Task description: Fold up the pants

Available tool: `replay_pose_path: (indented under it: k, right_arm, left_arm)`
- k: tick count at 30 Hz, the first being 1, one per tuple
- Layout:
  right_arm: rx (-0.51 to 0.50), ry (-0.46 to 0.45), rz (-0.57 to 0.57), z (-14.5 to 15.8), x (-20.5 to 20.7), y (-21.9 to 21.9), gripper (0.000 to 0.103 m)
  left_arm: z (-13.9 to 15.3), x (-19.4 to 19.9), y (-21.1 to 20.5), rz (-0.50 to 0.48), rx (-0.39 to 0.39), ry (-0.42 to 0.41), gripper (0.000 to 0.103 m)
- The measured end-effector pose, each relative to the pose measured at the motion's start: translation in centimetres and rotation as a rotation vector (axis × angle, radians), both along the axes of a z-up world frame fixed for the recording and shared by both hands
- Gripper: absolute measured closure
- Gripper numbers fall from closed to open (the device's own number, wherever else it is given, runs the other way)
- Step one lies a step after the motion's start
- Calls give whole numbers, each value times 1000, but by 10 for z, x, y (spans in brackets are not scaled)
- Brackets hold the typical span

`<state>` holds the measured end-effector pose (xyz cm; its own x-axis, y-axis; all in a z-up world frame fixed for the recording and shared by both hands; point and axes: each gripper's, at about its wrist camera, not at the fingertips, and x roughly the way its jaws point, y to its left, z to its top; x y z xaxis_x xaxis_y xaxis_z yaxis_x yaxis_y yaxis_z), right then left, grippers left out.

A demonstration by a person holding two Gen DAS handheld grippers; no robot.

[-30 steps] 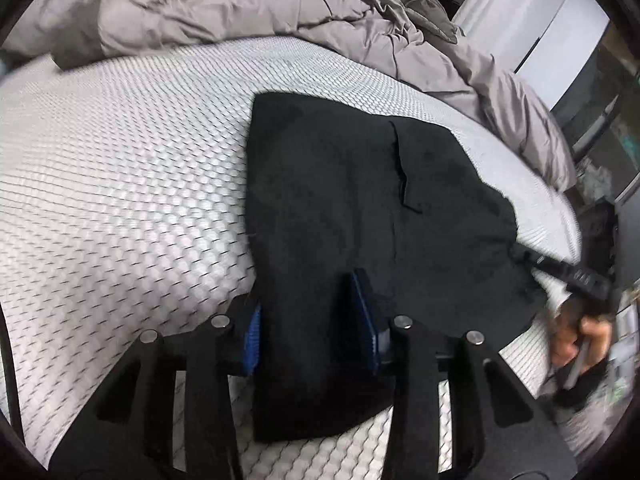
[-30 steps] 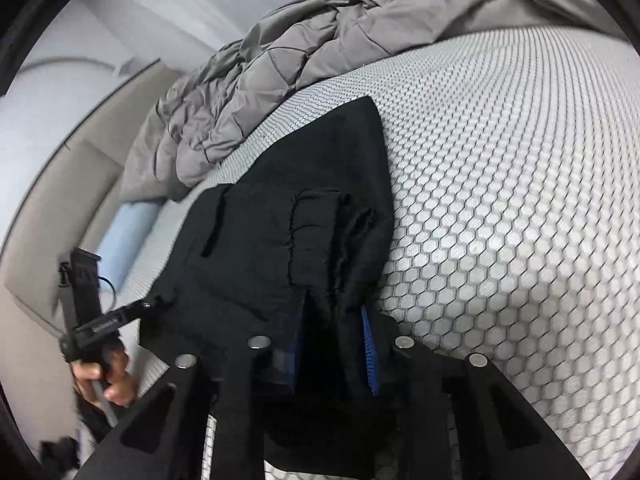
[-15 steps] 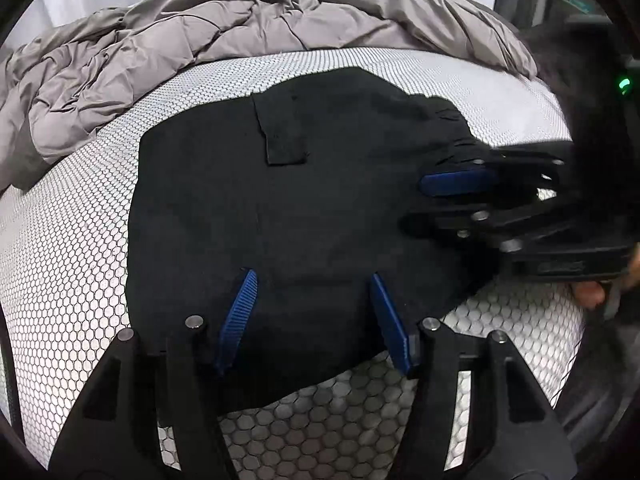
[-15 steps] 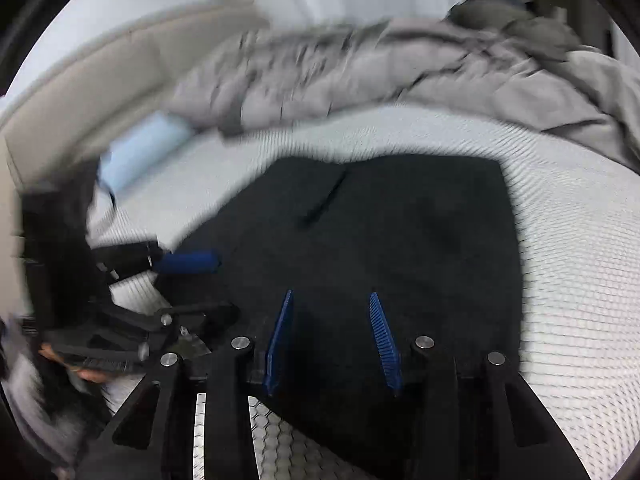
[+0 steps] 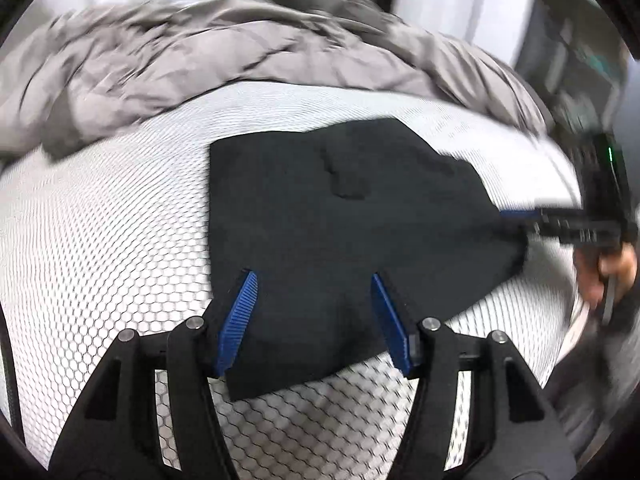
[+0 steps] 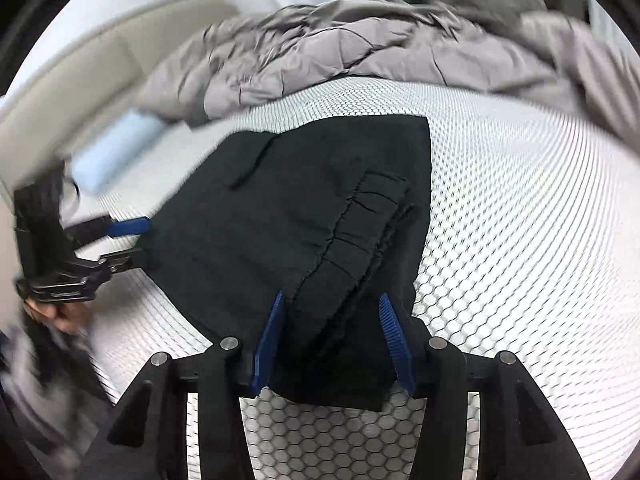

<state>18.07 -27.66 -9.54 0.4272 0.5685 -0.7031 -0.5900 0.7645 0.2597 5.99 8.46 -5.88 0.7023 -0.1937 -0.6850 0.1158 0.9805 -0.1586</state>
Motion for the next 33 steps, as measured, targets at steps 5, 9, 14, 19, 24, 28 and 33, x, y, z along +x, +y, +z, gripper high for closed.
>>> replay_pose_path:
  k: [5, 9, 14, 19, 24, 28, 33]
  right_arm:
    - [213, 129, -37, -10, 22, -12, 58]
    - [293, 157, -57, -4, 28, -14, 62]
    - [325, 183, -46, 1, 35, -16, 62]
    - [376, 227, -42, 0, 41, -20, 62]
    - [371, 281, 8, -1, 34, -17, 62]
    - [325, 258, 48, -3, 27, -6, 62]
    - [220, 208, 32, -7, 25, 11, 97]
  left_arm:
    - [-19, 8, 20, 67, -23, 80, 47]
    - [-20, 4, 20, 49, 11, 82, 47]
    - [-20, 1, 17, 51, 6, 86, 47]
    - [-21, 6, 14, 48, 13, 87, 47]
    - [-20, 10, 15, 50, 12, 89, 47]
    - [-22, 11, 12, 52, 26, 90, 45]
    - [-21, 10, 11, 44, 34, 82, 45]
